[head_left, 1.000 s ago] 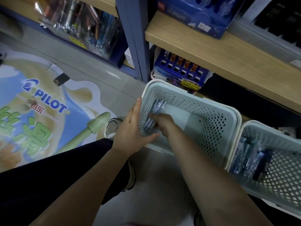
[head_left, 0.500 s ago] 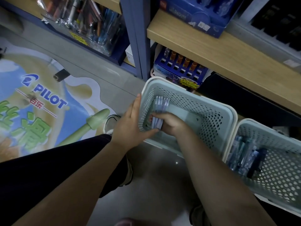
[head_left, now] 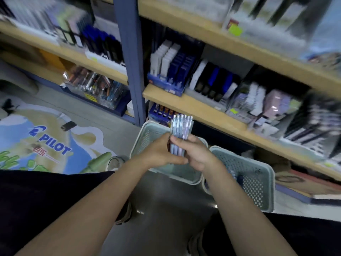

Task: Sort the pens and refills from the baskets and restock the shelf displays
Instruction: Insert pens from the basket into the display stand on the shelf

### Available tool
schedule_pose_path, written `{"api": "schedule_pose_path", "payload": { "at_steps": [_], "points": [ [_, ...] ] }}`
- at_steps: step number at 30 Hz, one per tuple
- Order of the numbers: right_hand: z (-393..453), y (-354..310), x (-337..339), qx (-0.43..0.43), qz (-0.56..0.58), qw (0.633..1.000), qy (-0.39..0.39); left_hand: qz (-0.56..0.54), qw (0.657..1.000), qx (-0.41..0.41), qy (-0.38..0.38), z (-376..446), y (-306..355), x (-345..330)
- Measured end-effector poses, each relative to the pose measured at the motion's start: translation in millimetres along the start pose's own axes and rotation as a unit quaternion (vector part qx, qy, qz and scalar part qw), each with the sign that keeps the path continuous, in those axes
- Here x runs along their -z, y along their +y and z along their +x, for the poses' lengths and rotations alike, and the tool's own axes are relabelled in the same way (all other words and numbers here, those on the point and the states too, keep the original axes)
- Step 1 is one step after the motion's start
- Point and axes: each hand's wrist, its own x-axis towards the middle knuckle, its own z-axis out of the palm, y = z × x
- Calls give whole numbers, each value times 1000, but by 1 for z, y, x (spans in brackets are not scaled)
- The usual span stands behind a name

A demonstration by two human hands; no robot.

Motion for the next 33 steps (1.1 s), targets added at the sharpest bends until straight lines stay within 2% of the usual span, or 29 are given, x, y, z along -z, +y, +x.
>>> {"api": "schedule_pose_path", "payload": {
  "at_steps": [4,8,11,14,17,20,23,28,33],
  "points": [
    [-65,-78,-28,86,-40,995,-10,-121,991,-15,54,-37,84,15],
    [-122,-159,-63,176,-157,972,14,-165,978,-108,69,-82,175,46],
    [-171,-219,-83,244,-324,913,35,-147,973,-175,42,-121,235,70],
    [-207,-267,-97,306,-426,848,79,-95,970,-213,61,-152,284,92],
    [-234,-303,-104,370,-396,837,81,-100,957,-260,78,-174,326,110],
    [-249,-324,-104,406,-323,852,64,-139,944,-288,75,-180,347,123],
    [-261,-342,-107,415,-268,869,34,-159,937,-302,76,-186,367,132],
    [-264,-360,-109,430,-213,873,85,-184,932,-303,81,-180,376,140],
    [-260,-372,-110,444,-138,882,76,-211,924,-307,87,-162,374,143]
  ]
}}
